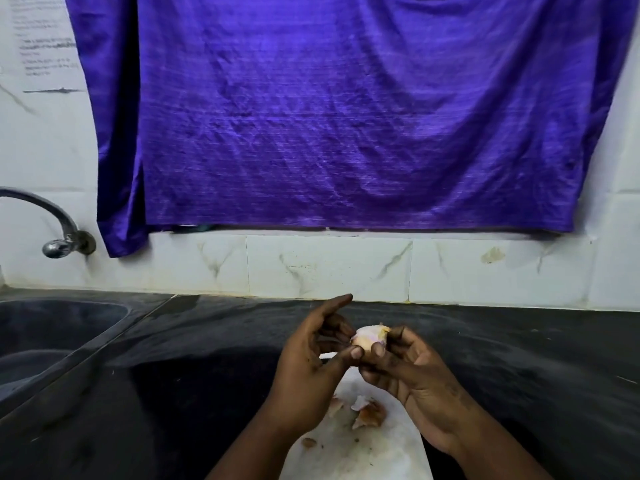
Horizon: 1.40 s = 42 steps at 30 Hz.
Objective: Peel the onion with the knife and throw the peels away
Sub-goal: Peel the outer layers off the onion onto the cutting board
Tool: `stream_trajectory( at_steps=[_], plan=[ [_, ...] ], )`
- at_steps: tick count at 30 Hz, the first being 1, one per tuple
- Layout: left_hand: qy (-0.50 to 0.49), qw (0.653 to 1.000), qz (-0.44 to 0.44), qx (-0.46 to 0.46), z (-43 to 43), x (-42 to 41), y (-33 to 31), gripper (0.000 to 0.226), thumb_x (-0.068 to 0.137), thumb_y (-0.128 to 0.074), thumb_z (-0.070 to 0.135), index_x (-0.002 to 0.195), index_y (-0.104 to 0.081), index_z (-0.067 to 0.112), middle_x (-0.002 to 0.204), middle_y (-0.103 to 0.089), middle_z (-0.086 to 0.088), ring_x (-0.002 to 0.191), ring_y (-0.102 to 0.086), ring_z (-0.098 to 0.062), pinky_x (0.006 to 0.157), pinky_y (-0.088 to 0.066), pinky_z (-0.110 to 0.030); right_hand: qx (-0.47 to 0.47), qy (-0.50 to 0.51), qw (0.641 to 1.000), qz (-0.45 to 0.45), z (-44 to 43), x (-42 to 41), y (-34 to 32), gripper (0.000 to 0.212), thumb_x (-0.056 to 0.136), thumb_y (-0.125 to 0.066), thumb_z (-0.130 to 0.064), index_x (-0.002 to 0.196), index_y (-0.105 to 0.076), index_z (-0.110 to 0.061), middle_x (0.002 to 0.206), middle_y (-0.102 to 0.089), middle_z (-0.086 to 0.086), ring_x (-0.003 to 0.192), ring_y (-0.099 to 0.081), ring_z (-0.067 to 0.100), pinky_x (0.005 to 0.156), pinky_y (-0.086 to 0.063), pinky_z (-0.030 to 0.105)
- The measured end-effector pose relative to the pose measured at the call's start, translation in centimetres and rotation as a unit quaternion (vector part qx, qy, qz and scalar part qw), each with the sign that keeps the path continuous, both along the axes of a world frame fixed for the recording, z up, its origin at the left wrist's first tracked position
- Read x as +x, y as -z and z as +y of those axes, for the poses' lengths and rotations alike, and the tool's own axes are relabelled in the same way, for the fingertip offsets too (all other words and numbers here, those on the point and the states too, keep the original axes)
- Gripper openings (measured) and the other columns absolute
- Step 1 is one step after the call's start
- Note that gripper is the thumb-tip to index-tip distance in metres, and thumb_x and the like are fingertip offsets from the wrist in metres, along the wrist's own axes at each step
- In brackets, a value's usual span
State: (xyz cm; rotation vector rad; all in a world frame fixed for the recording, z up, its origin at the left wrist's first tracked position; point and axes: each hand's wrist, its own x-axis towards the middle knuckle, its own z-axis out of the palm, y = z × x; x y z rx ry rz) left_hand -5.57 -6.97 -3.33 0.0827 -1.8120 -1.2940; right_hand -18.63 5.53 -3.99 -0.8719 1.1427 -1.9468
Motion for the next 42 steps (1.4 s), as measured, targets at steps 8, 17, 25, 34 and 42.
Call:
stream_trajectory(
  at_steps=[8, 17, 25, 34, 42],
  plan=[
    [0.079, 0.995, 0.008, 0.058, -0.34, -0.06, -0.12, 0.067, 0.085, -0.076, -0.008, 0.136, -0.065, 0.034, 0.095, -0.068, 0.001, 0.094, -0.068, -0.014, 0.088, -0.059, -0.031, 0.004, 0.012, 0.999, 0.032, 0.15, -0.27, -0.01, 0.069, 0.049, -0.101, -0.034, 0.105, -0.07, -0.006, 0.115, -0.072, 0.028, 0.091, -0.073, 0.034, 0.074, -0.063, 0.037],
    [0.076, 0.996, -0.019, 0.049, 0.05, 0.21, -0.3, 0.068, 0.09, -0.072, -0.009, 0.141, -0.058, 0.033, 0.087, -0.067, 0.001, 0.086, -0.067, -0.012, 0.085, -0.058, -0.025, 0.0, 0.028, 0.999, 0.039, -0.02, -0.25, -0.11, 0.06, 0.048, -0.101, -0.033, 0.096, -0.07, -0.013, 0.117, -0.07, 0.028, 0.092, -0.073, 0.034, 0.074, -0.062, 0.04],
    [0.049, 0.997, -0.012, 0.065, -0.02, 0.1, -0.42, 0.079, 0.083, -0.079, -0.008, 0.142, -0.057, 0.04, 0.093, -0.069, -0.005, 0.093, -0.068, -0.024, 0.09, -0.06, -0.034, 0.004, 0.02, 0.999, 0.031, 0.25, -0.13, -0.35, 0.067, 0.051, -0.101, -0.031, 0.103, -0.068, -0.007, 0.118, -0.07, 0.027, 0.093, -0.074, 0.033, 0.074, -0.062, 0.038],
    [0.073, 0.995, 0.0, 0.062, 0.01, 0.31, -0.39, 0.074, 0.091, -0.073, -0.001, 0.15, -0.049, 0.037, 0.099, -0.062, -0.025, 0.092, -0.067, -0.02, 0.09, -0.059, -0.031, 0.023, 0.001, 0.999, 0.039, 0.74, 0.23, -0.88, 0.043, 0.076, -0.082, -0.012, 0.116, -0.069, -0.003, 0.108, -0.074, 0.023, 0.075, -0.067, 0.026, 0.067, -0.059, 0.032],
    [0.067, 0.997, -0.025, 0.021, 0.03, 0.4, -0.16, 0.067, 0.101, -0.062, 0.001, 0.153, -0.044, 0.038, 0.101, -0.063, -0.015, 0.101, -0.068, -0.029, 0.098, -0.059, -0.042, 0.017, 0.014, 0.999, 0.037, 0.29, 0.43, -0.59, 0.035, 0.082, -0.073, -0.026, 0.111, -0.074, -0.007, 0.103, -0.075, 0.021, 0.071, -0.064, 0.02, 0.067, -0.058, 0.029]
  ],
)
